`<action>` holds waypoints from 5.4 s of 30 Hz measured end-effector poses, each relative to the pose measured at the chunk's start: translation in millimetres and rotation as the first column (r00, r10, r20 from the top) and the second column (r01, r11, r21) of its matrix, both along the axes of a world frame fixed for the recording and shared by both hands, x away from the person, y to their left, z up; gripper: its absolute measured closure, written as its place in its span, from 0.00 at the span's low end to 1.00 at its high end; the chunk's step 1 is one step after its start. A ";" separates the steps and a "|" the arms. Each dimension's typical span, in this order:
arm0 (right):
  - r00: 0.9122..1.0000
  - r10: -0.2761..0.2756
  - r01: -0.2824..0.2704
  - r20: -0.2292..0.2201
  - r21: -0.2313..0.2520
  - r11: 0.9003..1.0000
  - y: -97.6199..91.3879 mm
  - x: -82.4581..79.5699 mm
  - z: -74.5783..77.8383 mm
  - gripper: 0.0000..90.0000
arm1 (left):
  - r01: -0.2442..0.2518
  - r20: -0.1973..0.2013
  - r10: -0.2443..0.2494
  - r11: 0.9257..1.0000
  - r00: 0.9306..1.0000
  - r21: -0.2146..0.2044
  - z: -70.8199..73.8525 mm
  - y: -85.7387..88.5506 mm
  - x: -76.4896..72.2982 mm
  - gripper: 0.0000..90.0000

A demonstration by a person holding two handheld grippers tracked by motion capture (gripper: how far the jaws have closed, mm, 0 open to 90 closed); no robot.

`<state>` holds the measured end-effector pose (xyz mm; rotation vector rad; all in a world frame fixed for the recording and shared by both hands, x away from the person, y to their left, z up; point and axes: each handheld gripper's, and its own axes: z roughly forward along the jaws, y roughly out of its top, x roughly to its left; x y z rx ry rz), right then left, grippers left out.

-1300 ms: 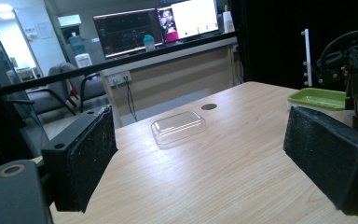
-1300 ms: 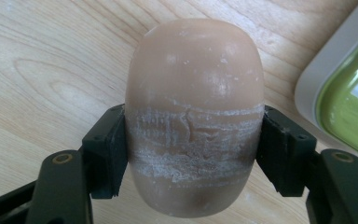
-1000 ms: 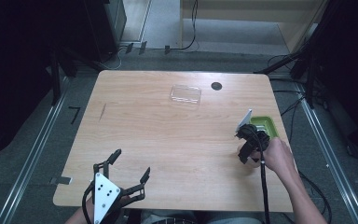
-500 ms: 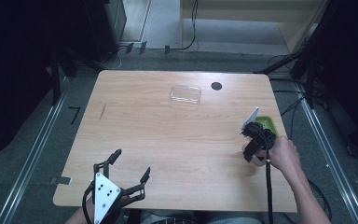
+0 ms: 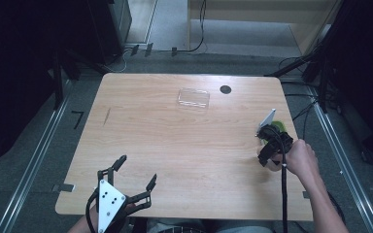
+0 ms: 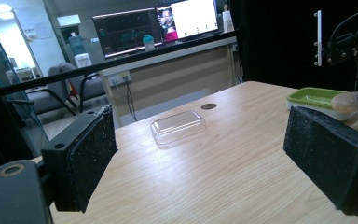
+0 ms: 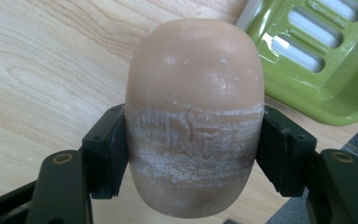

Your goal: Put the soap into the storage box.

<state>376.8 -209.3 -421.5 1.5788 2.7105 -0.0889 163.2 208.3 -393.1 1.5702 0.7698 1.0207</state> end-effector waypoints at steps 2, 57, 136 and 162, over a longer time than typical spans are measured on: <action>1.000 -0.001 0.001 -0.001 -0.004 1.000 -1.4 0.4 0.8 0.37 | 0.001 0.000 -0.001 1.000 1.000 0.000 0.0 -0.1 0.0 0.11; 0.996 -0.076 0.075 0.042 0.015 0.997 -26.2 33.8 18.6 0.37 | 0.002 -0.001 -0.002 1.000 1.000 0.004 -0.1 -0.4 0.6 0.11; 0.953 -0.293 0.285 0.073 0.101 0.953 -51.8 82.4 -14.9 0.37 | 0.003 -0.001 -0.003 1.000 1.000 0.003 -0.2 -0.1 0.8 0.11; 0.949 -0.307 0.300 0.073 0.095 0.949 -52.1 84.9 -24.0 0.37 | 0.002 -0.001 -0.002 1.000 1.000 0.002 -0.2 0.0 0.7 0.11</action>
